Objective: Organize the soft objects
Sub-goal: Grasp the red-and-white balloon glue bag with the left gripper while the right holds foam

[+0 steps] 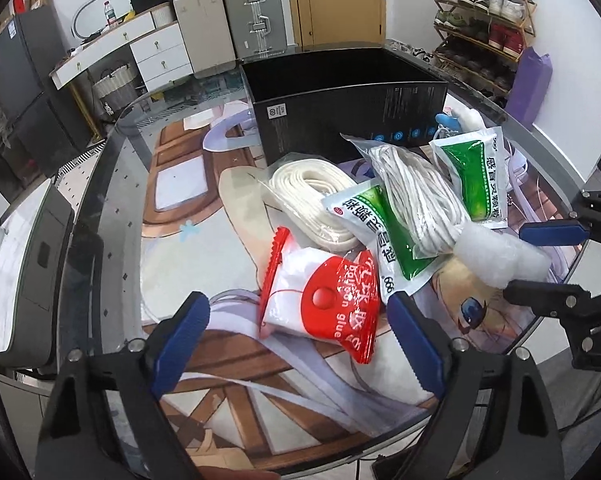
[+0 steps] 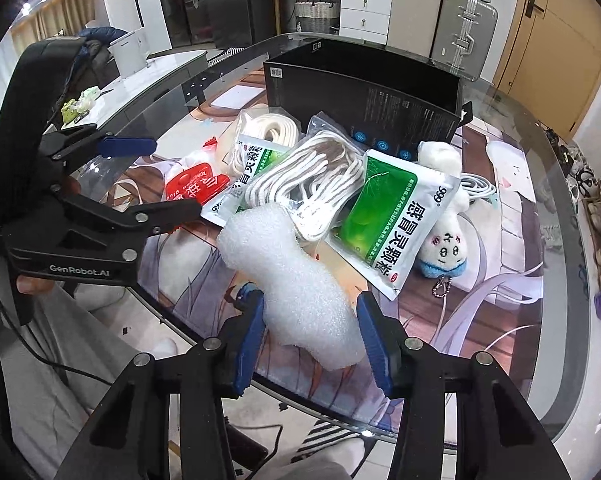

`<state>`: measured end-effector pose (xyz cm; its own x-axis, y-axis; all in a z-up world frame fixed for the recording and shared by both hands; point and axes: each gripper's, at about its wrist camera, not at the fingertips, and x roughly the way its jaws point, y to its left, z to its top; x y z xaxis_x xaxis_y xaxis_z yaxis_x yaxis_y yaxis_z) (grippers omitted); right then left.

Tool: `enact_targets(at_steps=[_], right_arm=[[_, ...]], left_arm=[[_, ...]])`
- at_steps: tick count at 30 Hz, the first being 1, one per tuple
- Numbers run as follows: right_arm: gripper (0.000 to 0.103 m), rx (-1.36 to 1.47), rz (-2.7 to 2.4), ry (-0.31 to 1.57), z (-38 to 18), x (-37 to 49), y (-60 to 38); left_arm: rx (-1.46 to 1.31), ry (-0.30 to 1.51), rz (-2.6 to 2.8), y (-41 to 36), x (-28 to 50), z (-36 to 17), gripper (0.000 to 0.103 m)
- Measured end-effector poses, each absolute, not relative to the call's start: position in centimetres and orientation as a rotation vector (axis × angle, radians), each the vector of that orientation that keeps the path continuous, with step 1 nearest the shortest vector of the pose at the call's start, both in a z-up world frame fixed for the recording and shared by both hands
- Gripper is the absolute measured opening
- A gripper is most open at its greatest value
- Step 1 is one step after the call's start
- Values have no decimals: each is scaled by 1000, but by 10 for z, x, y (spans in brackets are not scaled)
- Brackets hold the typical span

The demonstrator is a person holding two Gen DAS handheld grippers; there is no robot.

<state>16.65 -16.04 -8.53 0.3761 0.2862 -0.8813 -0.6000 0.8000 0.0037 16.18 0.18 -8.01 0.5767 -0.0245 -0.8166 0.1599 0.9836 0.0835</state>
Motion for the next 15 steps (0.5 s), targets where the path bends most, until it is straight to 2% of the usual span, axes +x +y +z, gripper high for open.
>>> enact_targets(at_steps=[2, 3, 6, 15], right_arm=[[47, -346, 567, 1038, -84, 167, -162], [47, -347, 557, 1035, -84, 168, -164], [47, -348, 532, 1041, -86, 170, -167], [50, -305, 603, 1065, -87, 166, -163]], left_arm=[[161, 956, -112, -1, 165, -82, 90], [162, 967, -116, -3, 167, -84, 86], [156, 994, -129, -5, 170, -87, 63], [168, 1017, -138, -11, 155, -82, 59]])
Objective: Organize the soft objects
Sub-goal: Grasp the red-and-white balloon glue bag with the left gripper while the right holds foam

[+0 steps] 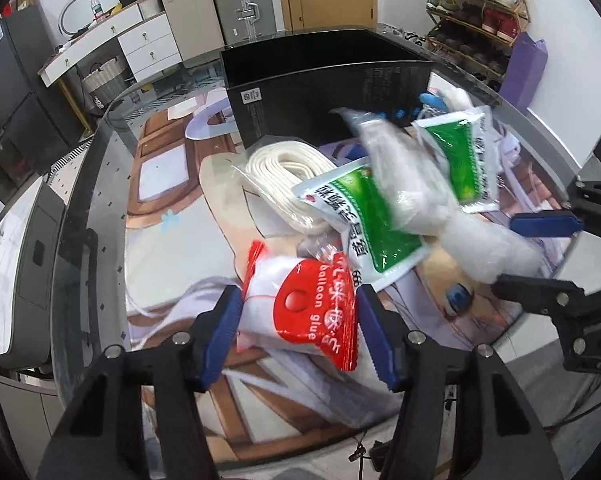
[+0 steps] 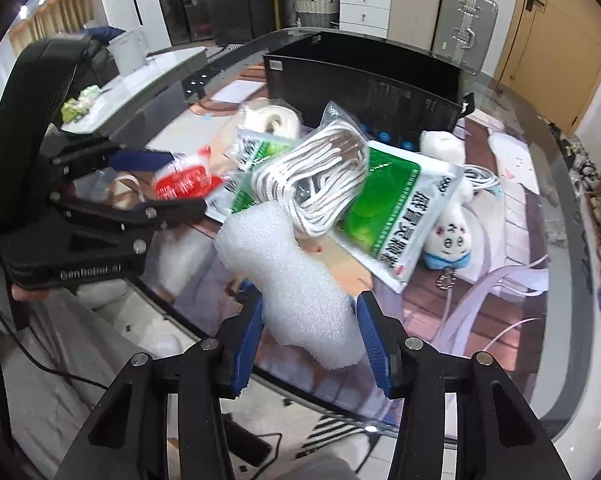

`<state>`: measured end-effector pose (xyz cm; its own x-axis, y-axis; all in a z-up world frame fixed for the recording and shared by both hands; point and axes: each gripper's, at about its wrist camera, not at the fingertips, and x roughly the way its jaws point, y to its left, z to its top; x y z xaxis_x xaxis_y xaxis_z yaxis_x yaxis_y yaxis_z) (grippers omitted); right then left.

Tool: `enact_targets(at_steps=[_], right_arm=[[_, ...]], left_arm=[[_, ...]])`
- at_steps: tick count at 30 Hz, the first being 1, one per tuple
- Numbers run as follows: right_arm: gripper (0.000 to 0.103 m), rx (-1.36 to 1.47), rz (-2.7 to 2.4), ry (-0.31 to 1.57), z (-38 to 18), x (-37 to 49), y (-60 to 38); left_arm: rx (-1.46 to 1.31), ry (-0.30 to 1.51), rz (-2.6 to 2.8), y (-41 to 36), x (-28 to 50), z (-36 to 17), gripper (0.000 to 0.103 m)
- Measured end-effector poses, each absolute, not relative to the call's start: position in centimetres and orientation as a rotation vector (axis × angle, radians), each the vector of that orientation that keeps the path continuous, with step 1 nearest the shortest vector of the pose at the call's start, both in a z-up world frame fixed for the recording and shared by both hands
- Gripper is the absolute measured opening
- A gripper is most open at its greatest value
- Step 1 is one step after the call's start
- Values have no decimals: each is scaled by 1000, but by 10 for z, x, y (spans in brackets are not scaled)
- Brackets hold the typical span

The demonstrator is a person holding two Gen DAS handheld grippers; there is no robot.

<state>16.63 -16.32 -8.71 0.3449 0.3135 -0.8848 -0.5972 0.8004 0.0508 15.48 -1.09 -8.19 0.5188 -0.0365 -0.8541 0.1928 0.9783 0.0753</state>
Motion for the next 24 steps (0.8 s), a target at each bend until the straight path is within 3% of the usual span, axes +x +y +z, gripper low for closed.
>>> enact_targets(at_steps=[7, 9, 15, 21, 22, 24], right_arm=[[51, -222, 669, 1119, -90, 164, -164], [58, -209, 679, 1123, -89, 163, -165], [61, -181, 729, 1136, -88, 161, -164], [61, -318, 737, 1100, -94, 150, -144], [60, -339, 735, 1096, -95, 149, -140], [39, -370, 728, 1091, -98, 147, -136]], left_arm=[[160, 1028, -140, -5, 139, -81, 59], [153, 1033, -138, -4, 140, -83, 59], [173, 1037, -125, -7, 139, -87, 59], [171, 1037, -125, -7, 138, -87, 59], [170, 1037, -126, -7, 138, -88, 59], [165, 1037, -128, -6, 138, -87, 60]])
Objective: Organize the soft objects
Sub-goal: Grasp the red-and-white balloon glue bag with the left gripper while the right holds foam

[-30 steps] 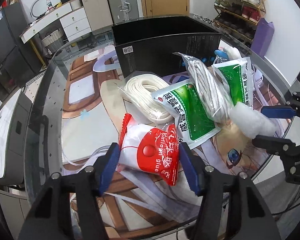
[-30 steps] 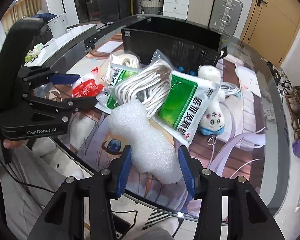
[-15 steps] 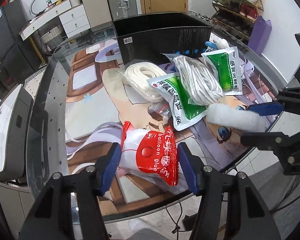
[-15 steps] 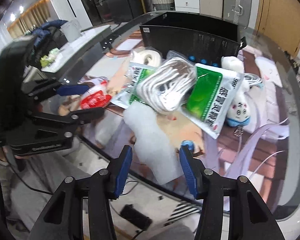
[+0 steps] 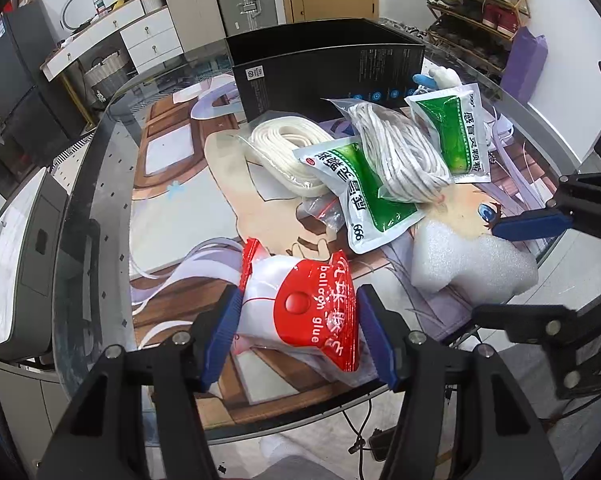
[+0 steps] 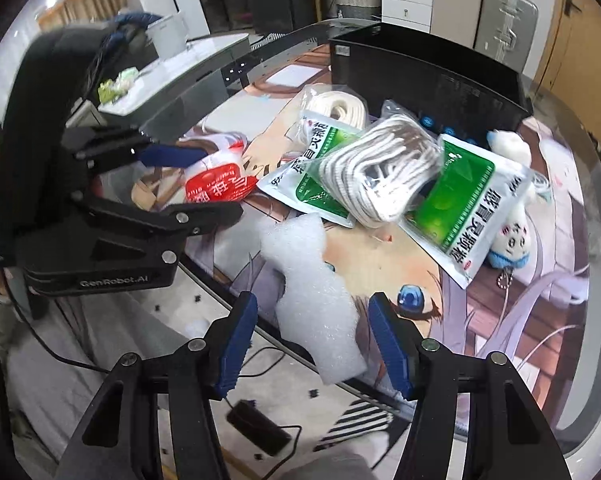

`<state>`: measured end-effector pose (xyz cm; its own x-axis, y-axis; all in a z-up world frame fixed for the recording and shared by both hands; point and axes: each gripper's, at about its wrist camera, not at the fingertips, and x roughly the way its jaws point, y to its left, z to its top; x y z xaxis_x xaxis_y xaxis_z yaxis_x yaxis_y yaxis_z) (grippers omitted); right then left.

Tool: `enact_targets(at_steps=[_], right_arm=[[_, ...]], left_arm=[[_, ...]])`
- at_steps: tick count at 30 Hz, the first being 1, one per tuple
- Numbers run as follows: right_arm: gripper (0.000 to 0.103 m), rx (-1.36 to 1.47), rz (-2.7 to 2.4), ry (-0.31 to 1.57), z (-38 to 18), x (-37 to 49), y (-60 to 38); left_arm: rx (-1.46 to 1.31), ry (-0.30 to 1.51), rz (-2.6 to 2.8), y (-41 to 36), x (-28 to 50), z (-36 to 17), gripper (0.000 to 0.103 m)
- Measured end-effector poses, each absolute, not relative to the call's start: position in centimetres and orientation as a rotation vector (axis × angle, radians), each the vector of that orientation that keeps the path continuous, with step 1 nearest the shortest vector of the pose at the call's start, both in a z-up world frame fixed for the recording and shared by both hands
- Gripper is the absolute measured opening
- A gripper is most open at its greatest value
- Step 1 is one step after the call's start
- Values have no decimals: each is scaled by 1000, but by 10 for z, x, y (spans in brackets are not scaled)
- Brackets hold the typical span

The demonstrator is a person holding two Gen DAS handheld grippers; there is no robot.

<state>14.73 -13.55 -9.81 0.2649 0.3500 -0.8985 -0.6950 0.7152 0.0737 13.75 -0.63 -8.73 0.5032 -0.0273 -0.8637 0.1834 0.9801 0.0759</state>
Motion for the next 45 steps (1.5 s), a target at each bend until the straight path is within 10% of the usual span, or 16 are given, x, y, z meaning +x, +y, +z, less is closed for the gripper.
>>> enact_targets(at_steps=[15, 20, 27, 45], right_arm=[[39, -356, 706, 1067, -95, 148, -140], [39, -350, 699, 1072, -97, 148, -144], [39, -348, 694, 1072, -97, 148, -144], [39, -343, 697, 1077, -98, 148, -143]], left_arm=[[76, 1071, -112, 8, 145, -96, 73], [82, 1104, -134, 8, 148, -104, 102], [98, 1088, -192, 0, 145, -97, 72], [116, 1039, -181, -6, 144, -90, 60]])
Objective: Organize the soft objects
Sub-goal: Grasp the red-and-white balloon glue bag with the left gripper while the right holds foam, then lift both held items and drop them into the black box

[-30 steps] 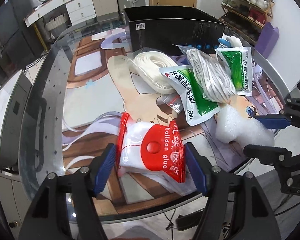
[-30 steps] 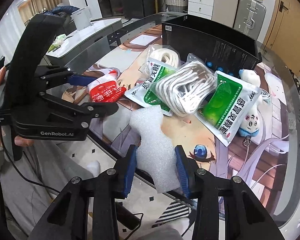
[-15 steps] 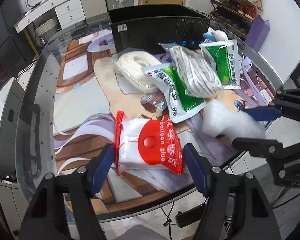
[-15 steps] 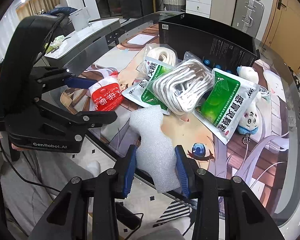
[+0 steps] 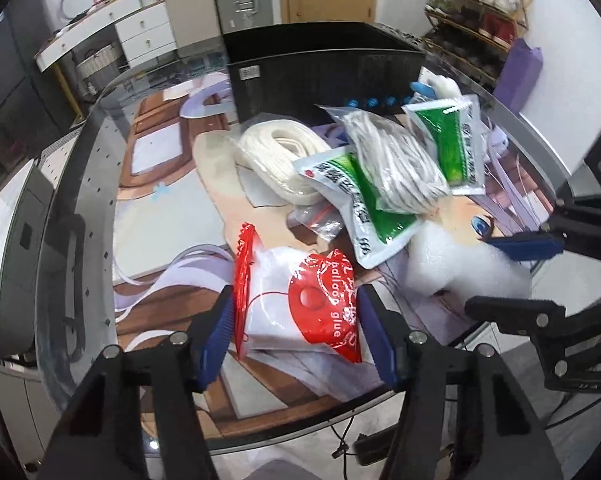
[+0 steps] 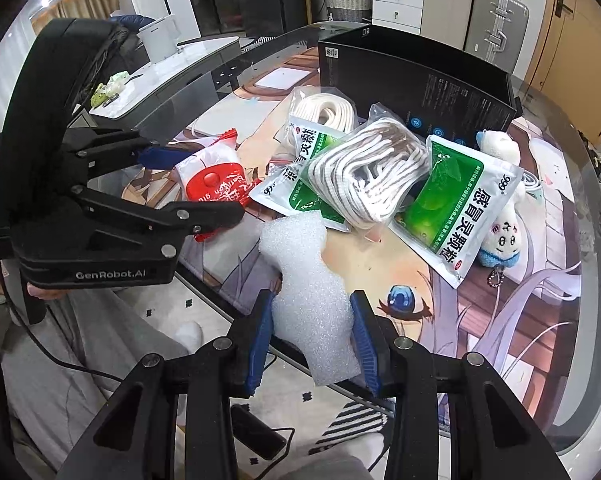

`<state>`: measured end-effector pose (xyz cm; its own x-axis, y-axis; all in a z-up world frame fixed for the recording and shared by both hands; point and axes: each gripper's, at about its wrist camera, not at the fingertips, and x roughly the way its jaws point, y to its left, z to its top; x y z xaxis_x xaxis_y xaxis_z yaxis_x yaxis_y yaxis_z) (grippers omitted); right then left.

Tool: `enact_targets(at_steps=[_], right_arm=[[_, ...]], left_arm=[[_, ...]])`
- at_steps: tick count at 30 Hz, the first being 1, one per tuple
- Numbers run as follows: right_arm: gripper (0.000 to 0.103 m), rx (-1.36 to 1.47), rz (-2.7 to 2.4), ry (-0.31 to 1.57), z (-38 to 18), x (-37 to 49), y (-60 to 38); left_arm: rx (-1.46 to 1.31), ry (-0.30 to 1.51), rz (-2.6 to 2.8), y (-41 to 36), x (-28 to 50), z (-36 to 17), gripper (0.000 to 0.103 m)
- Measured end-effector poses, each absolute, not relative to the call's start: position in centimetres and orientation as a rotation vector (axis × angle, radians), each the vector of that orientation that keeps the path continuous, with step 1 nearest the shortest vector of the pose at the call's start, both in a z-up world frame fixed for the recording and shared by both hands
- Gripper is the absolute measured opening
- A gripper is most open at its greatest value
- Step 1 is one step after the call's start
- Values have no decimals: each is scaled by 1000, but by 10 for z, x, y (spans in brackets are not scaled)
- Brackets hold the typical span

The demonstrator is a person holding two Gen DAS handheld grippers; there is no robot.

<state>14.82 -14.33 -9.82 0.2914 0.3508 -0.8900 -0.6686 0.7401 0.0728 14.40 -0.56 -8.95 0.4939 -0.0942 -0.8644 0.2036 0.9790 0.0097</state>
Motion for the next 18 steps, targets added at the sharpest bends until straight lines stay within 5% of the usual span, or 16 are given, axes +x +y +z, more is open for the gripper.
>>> enact_targets(at_steps=[6, 18], right_arm=[[39, -327, 693, 1063, -93, 149, -146], [39, -302, 697, 1029, -81, 148, -151]], left_arm=[[109, 1041, -219, -4, 142, -85, 51], [113, 991, -254, -9, 136, -69, 50]])
